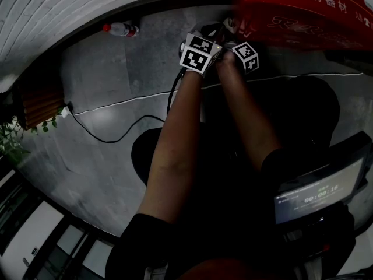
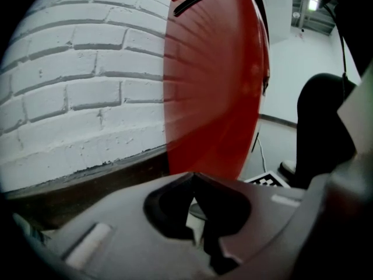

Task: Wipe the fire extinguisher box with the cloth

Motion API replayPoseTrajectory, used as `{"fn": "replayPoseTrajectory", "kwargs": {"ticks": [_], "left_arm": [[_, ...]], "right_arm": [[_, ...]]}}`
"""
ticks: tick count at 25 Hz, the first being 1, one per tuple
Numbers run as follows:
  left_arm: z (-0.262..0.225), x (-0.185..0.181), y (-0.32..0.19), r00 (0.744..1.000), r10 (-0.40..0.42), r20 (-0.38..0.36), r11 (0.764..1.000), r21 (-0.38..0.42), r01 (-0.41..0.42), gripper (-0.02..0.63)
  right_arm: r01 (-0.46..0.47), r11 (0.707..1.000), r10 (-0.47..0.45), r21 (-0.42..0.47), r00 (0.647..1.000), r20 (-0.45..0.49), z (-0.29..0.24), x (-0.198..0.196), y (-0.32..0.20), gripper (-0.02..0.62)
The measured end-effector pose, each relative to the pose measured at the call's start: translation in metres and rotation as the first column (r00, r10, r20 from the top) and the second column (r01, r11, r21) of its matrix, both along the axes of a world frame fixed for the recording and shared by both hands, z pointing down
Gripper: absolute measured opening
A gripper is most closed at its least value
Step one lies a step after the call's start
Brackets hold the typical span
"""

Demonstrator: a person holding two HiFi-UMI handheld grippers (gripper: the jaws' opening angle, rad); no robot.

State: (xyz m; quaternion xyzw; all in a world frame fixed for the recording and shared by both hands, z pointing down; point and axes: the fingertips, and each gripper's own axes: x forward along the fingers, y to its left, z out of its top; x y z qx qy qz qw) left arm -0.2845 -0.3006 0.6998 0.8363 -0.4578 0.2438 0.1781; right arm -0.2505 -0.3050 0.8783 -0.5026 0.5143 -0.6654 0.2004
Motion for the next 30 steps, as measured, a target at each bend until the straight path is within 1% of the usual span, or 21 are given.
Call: {"fn": "replayPoseTrajectory", "kwargs": {"ticks": [4, 6, 7, 9, 11, 12, 13, 15, 17, 20, 23, 24, 25, 27, 30], "left_arm": [[-0.001, -0.001, 0.001, 1.0, -0.006, 0.003, 1.0, -0.002, 0.006, 0.0], [-0.003, -0.001, 0.001, 1.0, -0.005, 0.006, 1.0, 0.0, 0.005, 0.0], [-0.004, -0.002, 0.001, 1.0, -0.007, 0.006, 1.0, 0.001, 0.007, 0.0], [-0.005, -0.006, 0.0, 1.0, -0.025, 0.002, 1.0, 0.001, 0.025, 0.0], [-0.005, -0.012, 0.0, 0.998, -0.059, -0.003, 0.998, -0.005, 0.059, 0.0], [-0.005, -0.015, 0.0, 0.997, -0.08, -0.004, 0.997, -0.008, 0.08, 0.0], [-0.006, -0.019, 0.0, 0.995, -0.102, -0.003, 0.995, -0.008, 0.102, 0.0], [-0.012, -0.026, -0.001, 0.989, -0.15, 0.004, 0.989, 0.009, 0.15, 0.0], [-0.027, -0.033, -0.004, 0.978, -0.209, -0.004, 0.977, 0.047, 0.209, 0.0], [-0.055, -0.042, -0.007, 0.952, -0.303, -0.048, 0.946, 0.103, 0.306, 0.0], [-0.073, -0.046, -0.003, 0.925, -0.374, -0.061, 0.914, 0.145, 0.379, 0.0], [-0.08, -0.044, -0.001, 0.92, -0.386, -0.063, 0.908, 0.153, 0.391, 0.0], [-0.088, -0.042, 0.003, 0.918, -0.392, -0.065, 0.903, 0.16, 0.398, 0.0], [-0.106, -0.038, 0.013, 0.911, -0.405, -0.08, 0.894, 0.174, 0.413, 0.0], [-0.127, -0.044, 0.026, 0.891, -0.444, -0.092, 0.865, 0.216, 0.453, 0.0]], "right_arm": [[-0.006, 0.999, 0.007, -0.054, 1.0, 0.015, 0.005, 0.0, 0.006, 0.087], [0.015, 0.997, -0.014, -0.071, 1.0, 0.016, 0.006, -0.001, 0.009, 0.087], [0.044, 0.997, -0.043, -0.065, 0.999, 0.011, 0.005, -0.003, 0.009, 0.087], [0.137, 0.991, -0.137, -0.013, 0.99, -0.015, -0.002, -0.011, 0.008, 0.087], [0.248, 0.966, -0.245, 0.068, 0.968, -0.057, -0.018, -0.026, 0.007, 0.087], [0.312, 0.944, -0.302, 0.111, 0.949, -0.093, -0.03, -0.035, 0.009, 0.087], [0.381, 0.911, -0.361, 0.156, 0.921, -0.144, -0.044, -0.044, 0.012, 0.087], [0.515, 0.824, -0.454, 0.236, 0.849, -0.269, -0.072, -0.061, 0.021, 0.087], [0.613, 0.733, -0.498, 0.294, 0.779, -0.381, -0.096, -0.07, 0.03, 0.087], [0.712, 0.607, -0.499, 0.353, 0.688, -0.528, -0.134, -0.071, 0.041, 0.087], [0.798, 0.474, -0.465, 0.373, 0.587, -0.663, -0.167, -0.065, 0.049, 0.089], [0.816, 0.435, -0.455, 0.381, 0.564, -0.689, -0.179, -0.063, 0.051, 0.089], [0.828, 0.402, -0.447, 0.39, 0.55, -0.706, -0.191, -0.061, 0.053, 0.089], [0.846, 0.35, -0.44, 0.402, 0.527, -0.727, -0.213, -0.057, 0.06, 0.089], [0.876, 0.268, -0.43, 0.402, 0.482, -0.763, -0.235, -0.048, 0.076, 0.091]]}}
